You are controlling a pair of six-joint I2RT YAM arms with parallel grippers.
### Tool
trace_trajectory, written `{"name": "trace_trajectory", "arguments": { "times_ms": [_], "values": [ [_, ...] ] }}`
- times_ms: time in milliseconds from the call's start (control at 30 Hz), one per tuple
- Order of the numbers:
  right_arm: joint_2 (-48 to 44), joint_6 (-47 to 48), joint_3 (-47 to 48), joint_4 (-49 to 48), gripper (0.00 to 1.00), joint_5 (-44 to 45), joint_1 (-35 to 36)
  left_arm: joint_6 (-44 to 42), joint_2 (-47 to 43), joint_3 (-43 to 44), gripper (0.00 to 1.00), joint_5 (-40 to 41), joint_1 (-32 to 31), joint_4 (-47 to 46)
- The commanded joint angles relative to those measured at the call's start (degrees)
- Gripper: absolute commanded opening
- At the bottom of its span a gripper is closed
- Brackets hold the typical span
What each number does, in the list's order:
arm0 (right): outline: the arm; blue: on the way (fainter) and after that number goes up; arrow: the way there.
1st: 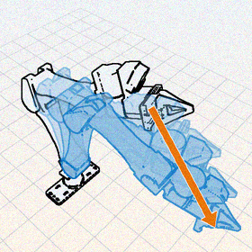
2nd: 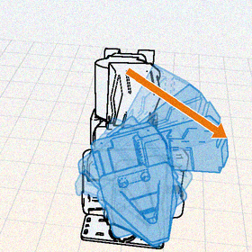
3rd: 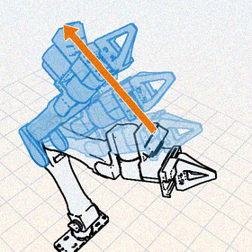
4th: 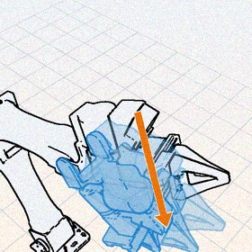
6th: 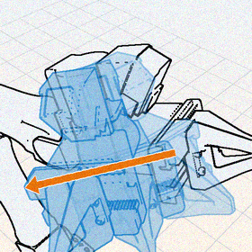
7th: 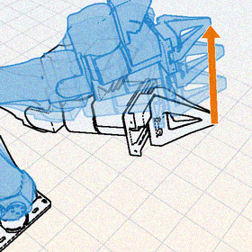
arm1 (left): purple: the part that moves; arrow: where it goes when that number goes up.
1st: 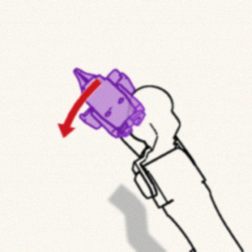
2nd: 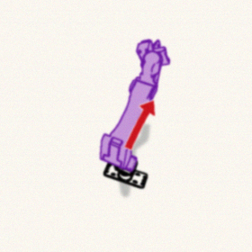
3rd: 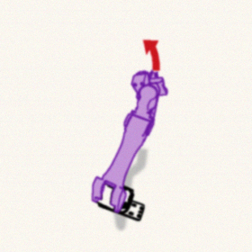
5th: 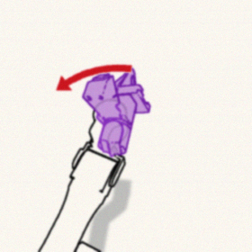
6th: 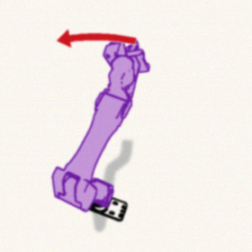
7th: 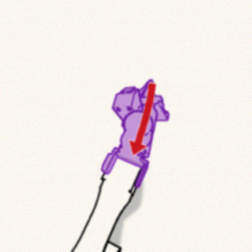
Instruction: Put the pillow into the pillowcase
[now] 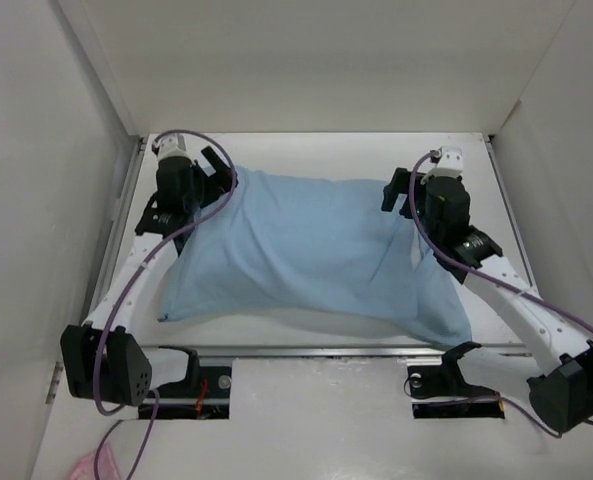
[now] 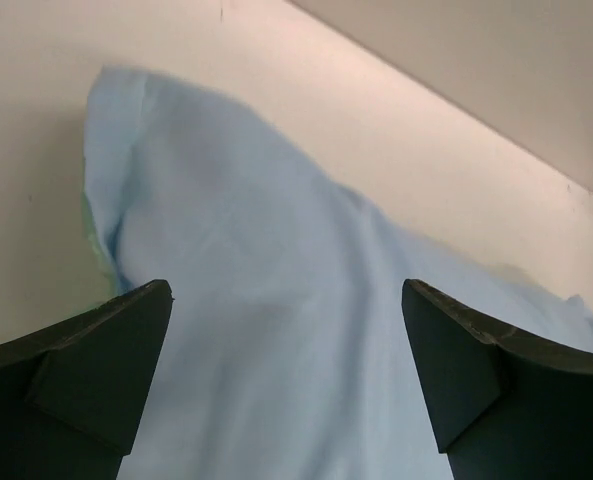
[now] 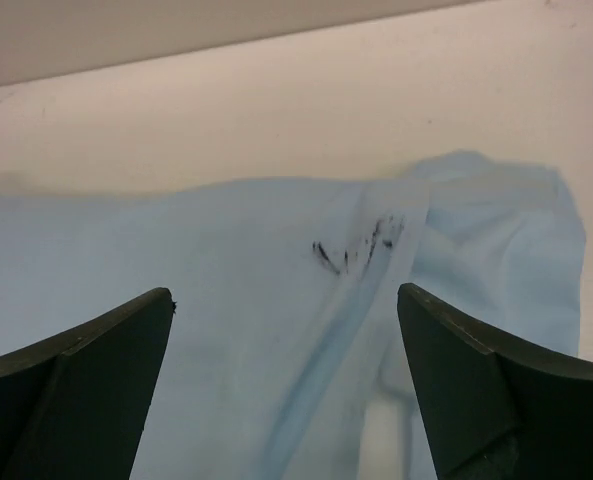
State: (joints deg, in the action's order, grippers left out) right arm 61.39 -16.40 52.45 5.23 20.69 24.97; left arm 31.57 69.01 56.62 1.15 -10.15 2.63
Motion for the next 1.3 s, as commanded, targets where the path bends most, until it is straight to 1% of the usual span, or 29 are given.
{"name": "trace_trajectory", "arguments": {
  "times_ms": [0,67,133,200,267,333,367,400,500,600,633,667,700,733,767,800,833,867,900,967,1000,1033,1067,1100,1133,1167,1200,1233,1267],
  "values": [
    [4.08,-5.12,7.74,12.41,1.00,-2.32,-2.11,-1.16,4.53,10.94,1.00,0.17,3.02,5.09],
    [8.91,-7.31,12.31,17.41,1.00,-2.32,-4.13,-1.78,9.88,15.08,1.00,-0.35,6.79,7.55],
    [14.25,-8.21,18.73,23.21,1.00,-6.08,-8.43,-3.18,13.15,19.46,1.00,-2.98,9.79,8.09],
    [17.44,-9.44,21.55,24.38,1.00,-8.72,-12.38,-3.18,18.86,21.77,1.00,-5.53,13.21,6.95],
    [21.99,-9.96,24.89,25.09,1.00,-12.23,-15.46,-4.14,23.77,27.21,1.00,-9.21,14.63,8.26],
    [25.35,-9.96,28.56,25.09,1.00,-17.67,-19.84,-5.21,31.33,31.25,1.00,-10.02,15.16,11.75],
    [28.58,-9.96,29.72,25.61,1.00,-18.83,-21.00,-7.12,33.71,35.27,1.00,-13.77,15.16,12.74],
    [30.09,-9.96,30.60,25.61,1.00,-20.15,-21.97,-7.75,37.47,36.36,1.00,-15.72,15.16,12.75],
    [35.62,-9.96,31.14,26.14,1.00,-25.95,-25.05,-9.77,42.67,36.90,1.00,-22.21,13.76,11.61],
    [37.40,-9.96,29.91,26.14,1.00,-27.11,-25.67,-10.65,45.85,36.90,1.00,-27.93,13.14,11.60],
    [37.93,-9.35,29.21,26.14,1.00,-26.23,-25.67,-11.18,46.56,36.90,0.97,-27.95,12.27,11.60],
    [37.93,-9.35,28.68,26.14,1.00,-25.35,-25.67,-11.88,47.17,36.90,0.90,-28.56,11.48,10.82],
    [37.93,-9.35,28.16,25.10,1.00,-25.95,-25.67,-11.88,47.18,36.37,0.72,-29.35,11.47,10.12],
    [38.54,-8.74,28.15,24.39,0.97,-29.53,-25.67,-12.41,47.18,36.37,0.08,-32.23,10.77,8.89],
    [39.24,-7.60,28.15,23.34,0.91,-29.56,-25.67,-12.41,47.18,36.37,0.00,-33.65,10.77,8.88],
    [39.25,-6.72,28.15,22.11,0.67,-34.87,-25.67,-12.41,46.05,36.37,0.00,-35.06,10.77,6.36],
    [39.95,-6.71,29.11,20.45,0.38,-36.67,-25.67,-12.41,44.99,35.85,0.00,-35.94,10.77,4.77],
    [39.95,-6.71,30.16,19.12,0.13,-38.51,-25.67,-11.54,43.85,36.62,0.00,-35.95,10.77,3.44],
    [40.74,-6.71,31.91,18.33,0.00,-41.84,-25.67,-11.53,42.19,38.37,0.00,-35.95,10.77,2.73],
    [43.37,-6.19,43.48,19.54,0.00,-42.40,-25.67,-11.53,42.17,50.47,0.00,-37.00,10.77,5.26],
    [44.77,-6.18,49.19,21.29,0.00,-42.40,-25.67,-11.53,44.17,56.17,0.00,-37.01,10.77,6.76],
    [46.27,-6.18,61.77,22.87,0.00,-44.40,-25.67,-11.53,45.67,62.41,0.00,-37.70,10.77,10.60],
    [49.15,-6.18,68.08,24.80,0.00,-45.72,-25.67,-11.53,47.42,76.83,0.00,-38.23,10.77,12.64],
    [50.49,-6.18,73.97,24.82,0.00,-47.13,-25.67,-11.53,49.18,83.85,0.00,-38.24,10.77,14.40],
    [51.72,-6.97,79.60,24.82,0.00,-48.27,-25.67,-9.97,51.46,89.40,0.00,-38.24,11.99,14.59],
    [53.73,-6.98,89.83,25.35,0.00,-48.29,-25.67,-8.12,51.48,93.37,0.00,-38.93,13.13,12.33],
    [53.75,-7.58,93.33,24.48,0.00,-48.29,-25.67,-3.67,50.01,92.02,0.00,-42.25,14.18,9.09],
    [53.75,-7.59,95.02,23.52,0.00,-48.29,-25.67,-2.06,45.73,89.39,0.00,-43.24,16.46,6.18],
    [50.97,-7.59,92.95,20.46,0.00,-48.29,-25.67,-1.52,42.99,81.71,0.00,-43.25,17.18,1.98]
  ]
}}
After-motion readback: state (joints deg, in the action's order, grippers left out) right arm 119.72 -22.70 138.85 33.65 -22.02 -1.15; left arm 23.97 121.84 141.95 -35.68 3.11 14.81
